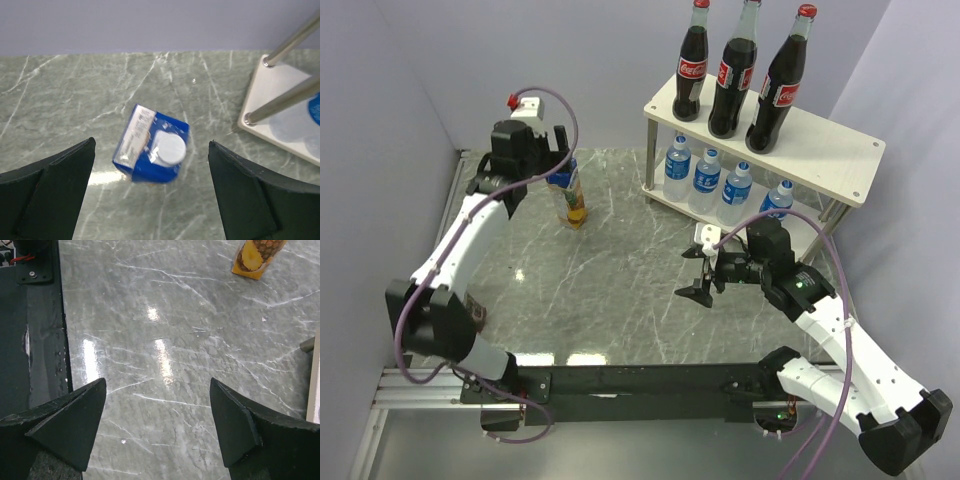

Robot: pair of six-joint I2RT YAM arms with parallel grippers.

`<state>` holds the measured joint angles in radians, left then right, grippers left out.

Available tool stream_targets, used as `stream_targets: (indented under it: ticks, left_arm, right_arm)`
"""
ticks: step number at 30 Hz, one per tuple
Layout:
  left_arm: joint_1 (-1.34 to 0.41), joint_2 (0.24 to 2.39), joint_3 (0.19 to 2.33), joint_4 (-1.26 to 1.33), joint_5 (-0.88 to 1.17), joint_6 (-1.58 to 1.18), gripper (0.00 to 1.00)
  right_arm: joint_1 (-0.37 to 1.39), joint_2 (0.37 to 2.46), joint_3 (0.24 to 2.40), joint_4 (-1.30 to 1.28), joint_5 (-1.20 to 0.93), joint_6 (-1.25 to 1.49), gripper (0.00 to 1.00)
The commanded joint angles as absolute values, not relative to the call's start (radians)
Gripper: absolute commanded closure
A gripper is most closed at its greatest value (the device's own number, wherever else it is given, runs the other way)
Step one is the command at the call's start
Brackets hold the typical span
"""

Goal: Place and organize the beverage onto the shelf
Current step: Pick up the drink from the center of the board.

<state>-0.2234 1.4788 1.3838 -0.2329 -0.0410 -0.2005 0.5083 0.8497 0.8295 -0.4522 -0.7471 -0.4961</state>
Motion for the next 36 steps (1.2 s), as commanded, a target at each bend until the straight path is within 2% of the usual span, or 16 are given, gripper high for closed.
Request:
stream_targets:
  ticks: [1, 13, 18, 22, 23, 25, 26, 29, 36]
  left_arm:
    - [-0.209, 1.563, 1.517, -0.342, 0.026, -0.12, 0.01]
    - [-0.209, 1.723, 1.652, -0.468, 0.087, -0.011, 0.07]
    - [-0.209, 1.724, 1.657, -0.494, 0.13, 0.061, 0.16]
    - [-0.209, 1.704, 1.648, -0.518, 0.207, 0.138, 0.33]
    - [-0.209, 1.701, 1.647, -0.523, 0.231, 0.153, 0.44]
    - [-0.209, 1.694, 1.654, -0.54, 0.287, 0.185, 0.55]
    - [-0.209, 1.692, 1.657, -0.56, 0.305, 0.192, 0.65]
    - [-0.21, 1.661, 1.649, -0.571, 0.376, 0.222, 0.76]
    - [-0.279, 1.458, 1.507, -0.505, 0.557, 0.284, 0.83]
  right_arm:
    - [0.514, 0.834, 0.834, -0.408, -0.732, -0.505, 0.1]
    - [0.512, 0.845, 0.838, -0.413, -0.719, -0.509, 0.1]
    - [0.512, 0.845, 0.838, -0.413, -0.716, -0.511, 0.1]
    - [0.512, 0.844, 0.836, -0.416, -0.715, -0.514, 0.1]
    - [0.512, 0.842, 0.838, -0.416, -0.713, -0.514, 0.1]
    - [0.514, 0.845, 0.838, -0.417, -0.715, -0.514, 0.1]
    - [0.514, 0.845, 0.838, -0.417, -0.713, -0.515, 0.1]
    - [0.512, 0.847, 0.838, -0.417, -0.712, -0.515, 0.1]
    - [0.514, 0.856, 0.824, -0.396, -0.726, -0.511, 0.1]
